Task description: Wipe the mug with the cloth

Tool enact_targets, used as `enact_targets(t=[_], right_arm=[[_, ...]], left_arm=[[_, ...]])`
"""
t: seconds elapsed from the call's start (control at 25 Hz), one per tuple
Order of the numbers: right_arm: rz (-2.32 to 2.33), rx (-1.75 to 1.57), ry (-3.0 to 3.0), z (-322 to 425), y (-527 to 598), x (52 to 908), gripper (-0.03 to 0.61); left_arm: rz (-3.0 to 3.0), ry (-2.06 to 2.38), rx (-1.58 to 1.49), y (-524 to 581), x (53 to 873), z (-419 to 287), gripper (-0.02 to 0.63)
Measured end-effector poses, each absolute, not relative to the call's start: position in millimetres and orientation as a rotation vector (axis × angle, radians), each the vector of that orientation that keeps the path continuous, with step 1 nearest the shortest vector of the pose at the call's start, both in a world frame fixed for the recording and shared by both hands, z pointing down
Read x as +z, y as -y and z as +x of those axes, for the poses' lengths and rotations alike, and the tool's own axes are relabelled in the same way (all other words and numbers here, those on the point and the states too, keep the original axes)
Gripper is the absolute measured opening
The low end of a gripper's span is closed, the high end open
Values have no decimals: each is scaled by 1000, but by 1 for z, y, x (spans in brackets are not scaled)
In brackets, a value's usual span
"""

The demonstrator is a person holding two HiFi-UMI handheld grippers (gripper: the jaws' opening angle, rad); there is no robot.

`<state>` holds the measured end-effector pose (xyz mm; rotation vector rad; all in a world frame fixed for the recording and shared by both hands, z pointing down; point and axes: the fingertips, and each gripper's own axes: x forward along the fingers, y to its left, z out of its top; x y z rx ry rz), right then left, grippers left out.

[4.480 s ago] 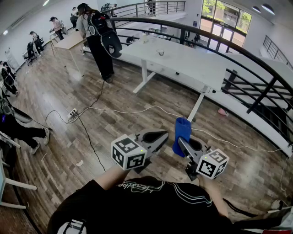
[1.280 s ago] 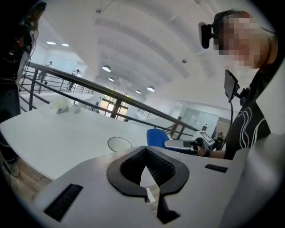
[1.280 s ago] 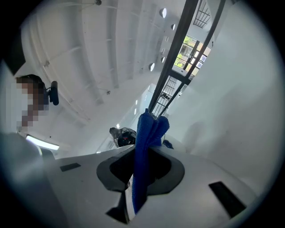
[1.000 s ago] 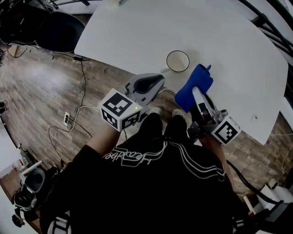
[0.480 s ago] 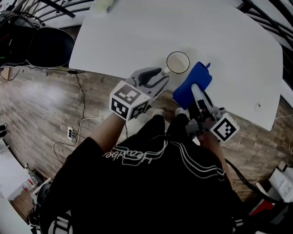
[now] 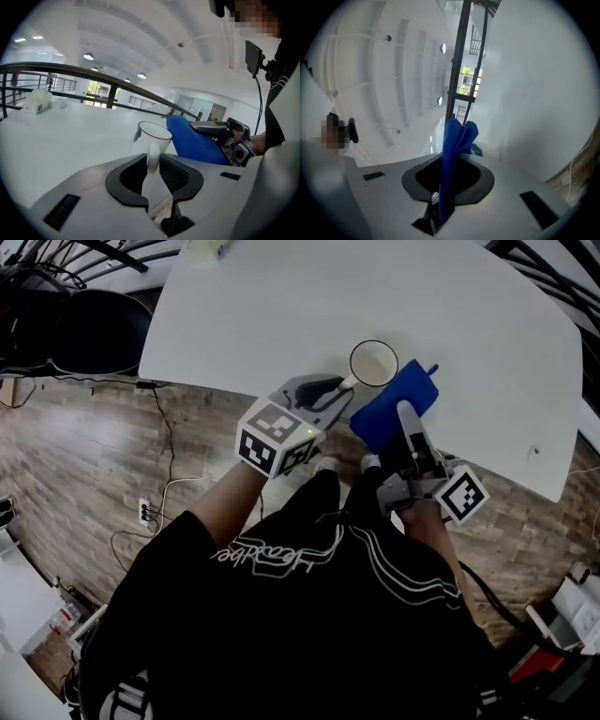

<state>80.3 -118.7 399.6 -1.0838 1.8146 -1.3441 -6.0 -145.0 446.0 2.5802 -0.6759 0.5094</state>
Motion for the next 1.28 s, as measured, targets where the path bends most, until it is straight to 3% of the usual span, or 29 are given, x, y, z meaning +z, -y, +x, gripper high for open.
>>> enact_targets(t=[0.68, 1.28], right_arm=[[-1077, -1405, -1528, 59, 138, 433, 48], [-1309, -1573, -1632, 55, 141, 485, 48]], left_arm=[[2586, 620, 523, 146, 459, -22, 72], [2593, 626, 502, 145, 458, -20, 72]])
